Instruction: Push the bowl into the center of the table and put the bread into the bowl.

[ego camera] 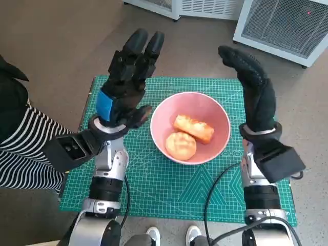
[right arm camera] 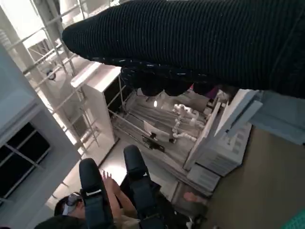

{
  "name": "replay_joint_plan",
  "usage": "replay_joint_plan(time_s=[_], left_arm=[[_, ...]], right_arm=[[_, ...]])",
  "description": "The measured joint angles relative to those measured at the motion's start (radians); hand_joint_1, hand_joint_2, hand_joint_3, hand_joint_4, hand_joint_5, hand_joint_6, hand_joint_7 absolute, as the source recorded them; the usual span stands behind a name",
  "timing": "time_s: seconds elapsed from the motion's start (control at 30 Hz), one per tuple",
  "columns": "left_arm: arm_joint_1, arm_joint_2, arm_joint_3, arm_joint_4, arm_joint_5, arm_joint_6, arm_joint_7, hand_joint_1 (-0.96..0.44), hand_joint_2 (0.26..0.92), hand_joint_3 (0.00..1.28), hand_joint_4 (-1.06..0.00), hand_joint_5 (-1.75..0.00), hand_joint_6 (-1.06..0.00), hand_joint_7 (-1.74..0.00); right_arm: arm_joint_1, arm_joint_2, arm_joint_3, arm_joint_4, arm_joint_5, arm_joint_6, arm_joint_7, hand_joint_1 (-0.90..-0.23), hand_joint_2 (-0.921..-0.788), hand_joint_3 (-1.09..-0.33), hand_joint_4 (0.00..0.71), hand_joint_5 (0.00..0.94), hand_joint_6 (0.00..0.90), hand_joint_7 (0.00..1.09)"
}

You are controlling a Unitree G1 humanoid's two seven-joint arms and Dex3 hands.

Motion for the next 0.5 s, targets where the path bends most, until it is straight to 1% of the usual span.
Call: replay_joint_plan(time_s=[0.07,0.17,0.23,0.37,0.5], left_arm=[[0.002,0.0,0.0,-0.001,-0.002,0.0,-0.003,-0.67,0.921,0.42,0.0,0.0,0.0,-0.14],[0.002,0.001,0.001,0.0,-0.002,0.0,-0.005,-0.67,0.921,0.42,0.0,0.0,0.0,-0.05],[0.002,0.001,0.002,0.0,-0.002,0.0,-0.006,-0.67,0.921,0.42,0.0,0.0,0.0,-0.02],[0.002,0.002,0.006,0.006,-0.003,-0.004,-0.013,-0.67,0.921,0.42,0.0,0.0,0.0,-0.01],[0.002,0.003,0.009,0.009,-0.005,-0.004,-0.016,-0.67,0.921,0.42,0.0,0.0,0.0,0.0]], right_arm=[[0.0,0.001,0.001,0.0,-0.004,0.002,-0.002,-0.743,-0.921,-0.783,0.145,0.0,-0.001,0.51],[0.0,0.003,0.003,0.001,-0.012,0.005,-0.008,-0.746,-0.921,-0.787,0.144,0.0,0.0,0.51],[0.0,0.005,0.004,0.003,-0.015,0.006,-0.013,-0.746,-0.921,-0.791,0.143,0.0,-0.001,0.51],[0.0,0.006,0.008,0.009,-0.019,0.006,-0.024,-0.747,-0.921,-0.802,0.141,0.0,0.0,0.5],[0.0,0.006,0.009,0.017,-0.038,0.006,-0.035,-0.748,-0.921,-0.826,0.141,0.0,0.0,0.5]])
